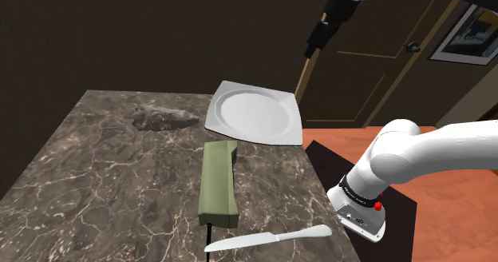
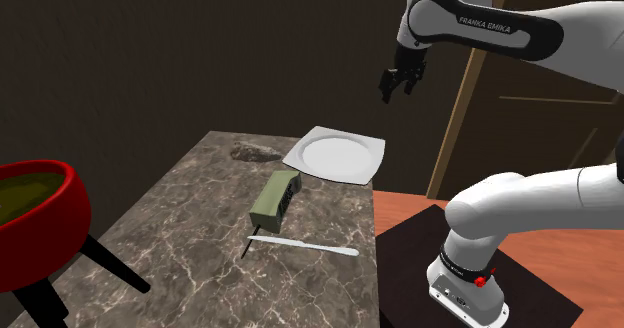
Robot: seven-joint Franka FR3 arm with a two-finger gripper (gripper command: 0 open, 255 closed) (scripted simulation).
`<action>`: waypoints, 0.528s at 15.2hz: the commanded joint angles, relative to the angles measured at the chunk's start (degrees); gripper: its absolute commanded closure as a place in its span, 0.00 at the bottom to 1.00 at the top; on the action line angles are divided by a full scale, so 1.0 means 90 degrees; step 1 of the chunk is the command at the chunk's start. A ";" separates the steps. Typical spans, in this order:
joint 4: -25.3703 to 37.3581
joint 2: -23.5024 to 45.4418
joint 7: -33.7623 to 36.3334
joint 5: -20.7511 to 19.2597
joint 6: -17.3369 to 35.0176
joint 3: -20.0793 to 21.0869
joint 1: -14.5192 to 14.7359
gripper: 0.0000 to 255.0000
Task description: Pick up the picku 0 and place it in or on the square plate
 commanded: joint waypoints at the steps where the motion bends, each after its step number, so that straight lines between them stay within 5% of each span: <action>1: 0.0000 0.0000 0.0000 0.0000 0.0000 0.0000 0.0000 0.00; 8: 0.0787 0.1436 -0.0066 0.0089 0.0356 0.0606 0.0353 0.00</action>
